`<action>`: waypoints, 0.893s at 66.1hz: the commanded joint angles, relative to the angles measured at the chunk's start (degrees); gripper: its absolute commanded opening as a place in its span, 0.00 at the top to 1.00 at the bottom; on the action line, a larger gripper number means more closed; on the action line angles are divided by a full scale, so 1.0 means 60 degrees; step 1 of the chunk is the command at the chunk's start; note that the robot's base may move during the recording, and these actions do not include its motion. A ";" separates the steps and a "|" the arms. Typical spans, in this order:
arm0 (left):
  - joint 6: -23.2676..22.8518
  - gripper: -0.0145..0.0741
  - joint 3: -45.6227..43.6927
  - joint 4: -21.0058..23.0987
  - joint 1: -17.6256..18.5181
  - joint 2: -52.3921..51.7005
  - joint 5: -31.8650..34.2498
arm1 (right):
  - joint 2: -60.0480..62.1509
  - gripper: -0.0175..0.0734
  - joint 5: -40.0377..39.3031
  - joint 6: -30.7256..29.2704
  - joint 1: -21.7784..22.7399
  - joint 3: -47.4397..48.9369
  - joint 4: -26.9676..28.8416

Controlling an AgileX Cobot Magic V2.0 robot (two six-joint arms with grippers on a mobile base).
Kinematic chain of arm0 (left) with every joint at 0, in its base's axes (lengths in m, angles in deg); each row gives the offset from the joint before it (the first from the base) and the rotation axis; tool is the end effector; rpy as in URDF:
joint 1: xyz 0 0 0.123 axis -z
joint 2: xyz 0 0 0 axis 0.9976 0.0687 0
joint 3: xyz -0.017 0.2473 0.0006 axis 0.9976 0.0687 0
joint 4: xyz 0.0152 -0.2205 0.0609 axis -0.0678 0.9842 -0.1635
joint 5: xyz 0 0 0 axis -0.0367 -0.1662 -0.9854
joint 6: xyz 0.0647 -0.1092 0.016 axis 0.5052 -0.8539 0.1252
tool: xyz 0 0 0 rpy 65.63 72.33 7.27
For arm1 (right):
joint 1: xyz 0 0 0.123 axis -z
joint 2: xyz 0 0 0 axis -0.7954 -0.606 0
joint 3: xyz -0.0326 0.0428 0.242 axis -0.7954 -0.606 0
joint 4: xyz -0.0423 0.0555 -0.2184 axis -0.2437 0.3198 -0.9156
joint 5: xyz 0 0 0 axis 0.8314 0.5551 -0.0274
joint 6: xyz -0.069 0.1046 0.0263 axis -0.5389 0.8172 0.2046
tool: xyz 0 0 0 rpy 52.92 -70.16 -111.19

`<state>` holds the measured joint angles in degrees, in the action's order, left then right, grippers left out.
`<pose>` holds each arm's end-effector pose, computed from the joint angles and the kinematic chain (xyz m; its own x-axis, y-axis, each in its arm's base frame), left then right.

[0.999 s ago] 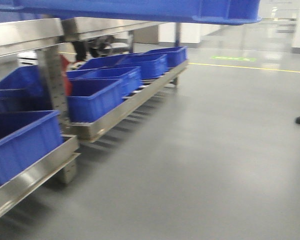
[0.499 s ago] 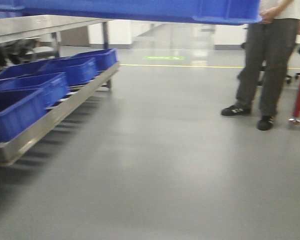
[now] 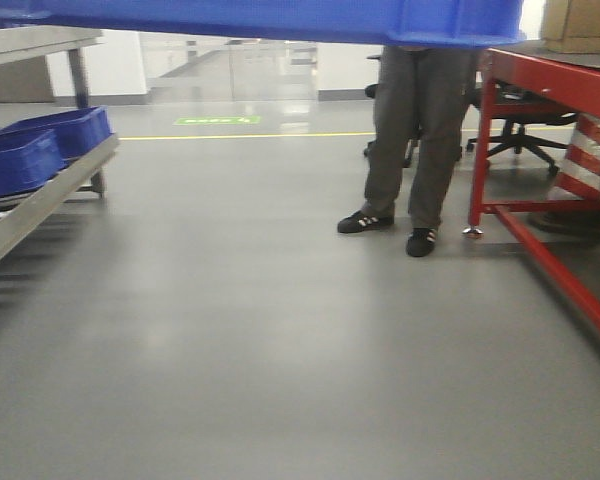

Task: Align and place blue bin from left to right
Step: 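Drive across the floor carrying the blue bin in both grippers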

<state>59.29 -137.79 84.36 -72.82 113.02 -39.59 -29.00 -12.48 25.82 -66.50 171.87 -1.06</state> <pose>0.3724 -0.0815 0.4313 -0.5325 0.0059 -0.8464 0.1296 0.9888 -0.0746 0.3487 0.0916 0.4166 -0.6142 0.0159 -0.7890 -0.1764 0.9717 0.1569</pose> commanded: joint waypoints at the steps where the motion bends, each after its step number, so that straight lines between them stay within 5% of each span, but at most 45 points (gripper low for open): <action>1: -0.0033 0.96 -0.0177 0.0176 0.0021 -0.0208 0.1007 | 0.0233 0.88 -0.0558 -0.0286 -0.0002 0.0188 -0.0026; 59: -0.0033 0.96 -0.0177 0.0176 0.0021 -0.0208 0.1007 | 0.0233 0.88 -0.0558 -0.0286 -0.0002 0.0188 -0.0009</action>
<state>59.29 -137.79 84.36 -72.82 113.24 -39.59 -29.00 -12.48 25.82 -66.50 171.87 -1.06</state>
